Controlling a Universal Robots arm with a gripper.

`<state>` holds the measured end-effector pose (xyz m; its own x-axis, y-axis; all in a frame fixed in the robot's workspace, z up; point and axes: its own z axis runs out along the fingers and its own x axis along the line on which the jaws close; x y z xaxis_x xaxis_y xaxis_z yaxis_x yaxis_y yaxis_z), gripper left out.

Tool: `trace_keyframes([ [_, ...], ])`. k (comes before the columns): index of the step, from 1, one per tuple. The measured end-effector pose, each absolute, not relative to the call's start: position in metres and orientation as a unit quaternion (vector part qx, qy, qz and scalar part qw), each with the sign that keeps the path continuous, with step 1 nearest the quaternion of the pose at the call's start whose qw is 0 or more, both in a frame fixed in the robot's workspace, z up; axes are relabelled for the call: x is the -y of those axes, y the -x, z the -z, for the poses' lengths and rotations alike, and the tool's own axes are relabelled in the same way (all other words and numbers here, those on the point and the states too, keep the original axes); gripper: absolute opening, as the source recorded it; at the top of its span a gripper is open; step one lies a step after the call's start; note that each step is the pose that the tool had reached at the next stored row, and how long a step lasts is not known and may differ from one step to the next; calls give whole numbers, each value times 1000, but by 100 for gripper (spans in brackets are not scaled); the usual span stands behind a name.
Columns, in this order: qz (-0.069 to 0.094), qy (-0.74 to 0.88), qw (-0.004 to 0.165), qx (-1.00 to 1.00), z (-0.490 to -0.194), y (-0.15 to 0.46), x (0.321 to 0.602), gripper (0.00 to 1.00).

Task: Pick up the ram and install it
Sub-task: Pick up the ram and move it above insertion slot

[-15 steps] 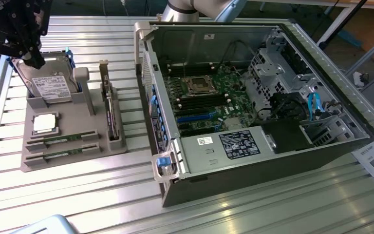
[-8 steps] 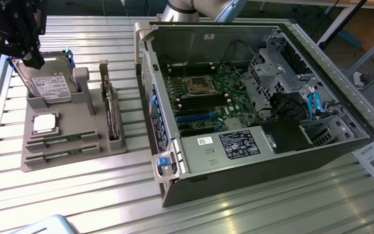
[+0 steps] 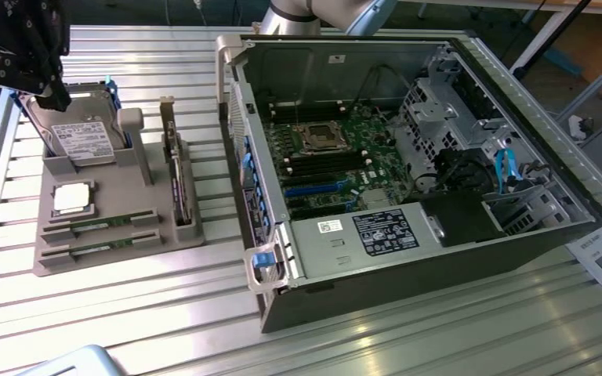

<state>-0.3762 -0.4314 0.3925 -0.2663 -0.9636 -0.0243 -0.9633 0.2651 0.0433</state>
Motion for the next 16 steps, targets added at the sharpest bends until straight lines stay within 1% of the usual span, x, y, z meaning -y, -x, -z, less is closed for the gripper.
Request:
trace_keyframes([
  [16,24,-685,6,728,-392,376,431,10],
])
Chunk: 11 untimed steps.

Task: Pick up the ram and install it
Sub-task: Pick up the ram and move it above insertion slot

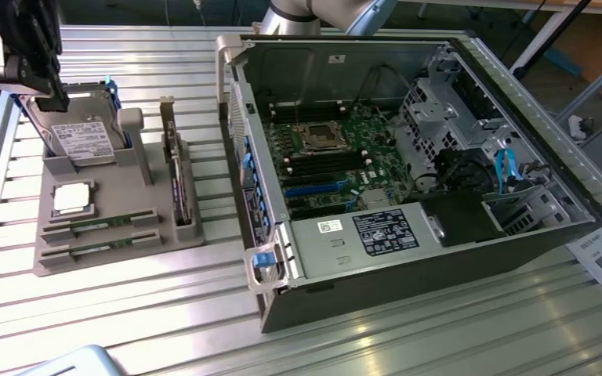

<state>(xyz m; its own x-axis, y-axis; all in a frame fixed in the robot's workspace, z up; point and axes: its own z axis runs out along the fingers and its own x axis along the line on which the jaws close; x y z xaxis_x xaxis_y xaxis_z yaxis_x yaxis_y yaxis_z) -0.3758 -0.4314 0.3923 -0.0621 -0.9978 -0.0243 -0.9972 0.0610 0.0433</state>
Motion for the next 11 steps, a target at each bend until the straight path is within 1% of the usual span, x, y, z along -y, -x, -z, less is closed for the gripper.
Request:
trace_keyframes([
  [11,24,-689,6,724,-392,376,431,10],
])
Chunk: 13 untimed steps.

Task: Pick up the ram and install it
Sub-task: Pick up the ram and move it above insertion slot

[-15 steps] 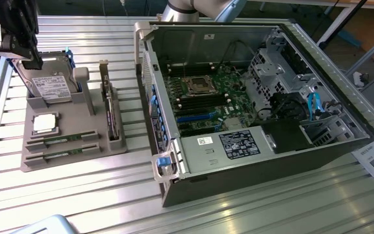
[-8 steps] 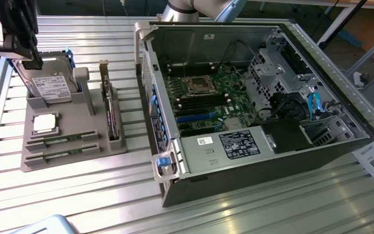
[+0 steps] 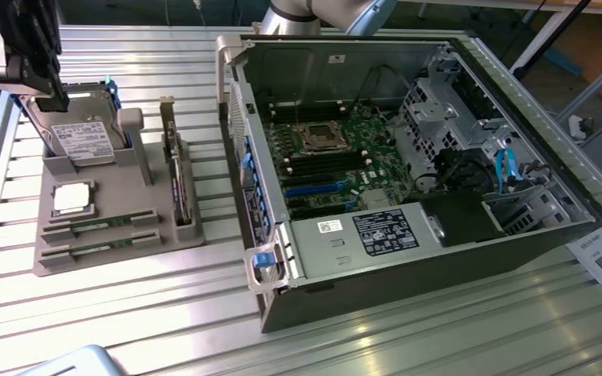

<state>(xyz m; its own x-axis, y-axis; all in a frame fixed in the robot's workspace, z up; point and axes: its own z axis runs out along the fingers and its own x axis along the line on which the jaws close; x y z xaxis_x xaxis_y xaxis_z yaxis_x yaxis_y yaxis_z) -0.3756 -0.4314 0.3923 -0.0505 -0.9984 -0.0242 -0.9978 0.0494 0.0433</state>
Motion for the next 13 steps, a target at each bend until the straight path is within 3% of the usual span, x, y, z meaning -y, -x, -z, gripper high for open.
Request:
trace_keyframes([
  [13,24,-689,7,724,-392,376,444,10],
])
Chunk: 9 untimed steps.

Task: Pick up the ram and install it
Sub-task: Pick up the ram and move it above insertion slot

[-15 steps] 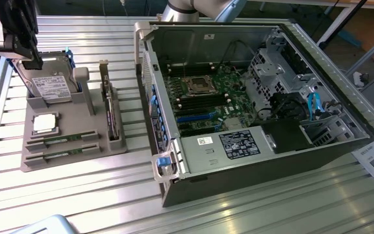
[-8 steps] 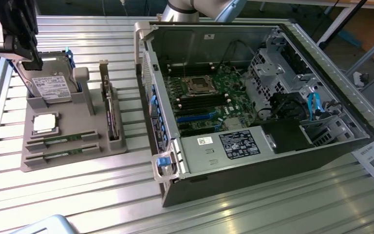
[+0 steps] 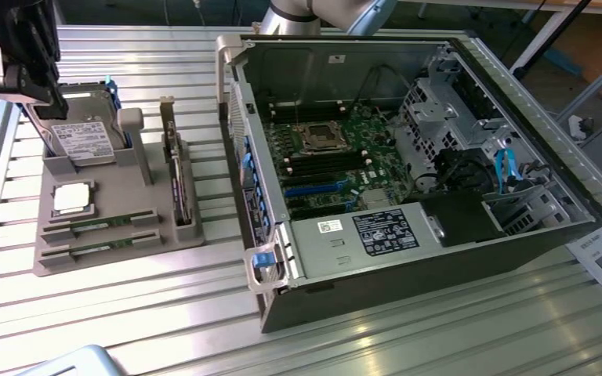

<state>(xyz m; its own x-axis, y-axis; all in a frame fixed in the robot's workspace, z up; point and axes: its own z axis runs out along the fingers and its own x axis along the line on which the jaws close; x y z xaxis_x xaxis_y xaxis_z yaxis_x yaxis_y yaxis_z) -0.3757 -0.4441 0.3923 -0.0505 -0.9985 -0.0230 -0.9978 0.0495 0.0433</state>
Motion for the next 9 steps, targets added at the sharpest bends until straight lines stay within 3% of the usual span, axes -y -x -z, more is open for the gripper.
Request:
trace_keyframes([
  [9,22,-689,8,724,-392,376,457,10],
])
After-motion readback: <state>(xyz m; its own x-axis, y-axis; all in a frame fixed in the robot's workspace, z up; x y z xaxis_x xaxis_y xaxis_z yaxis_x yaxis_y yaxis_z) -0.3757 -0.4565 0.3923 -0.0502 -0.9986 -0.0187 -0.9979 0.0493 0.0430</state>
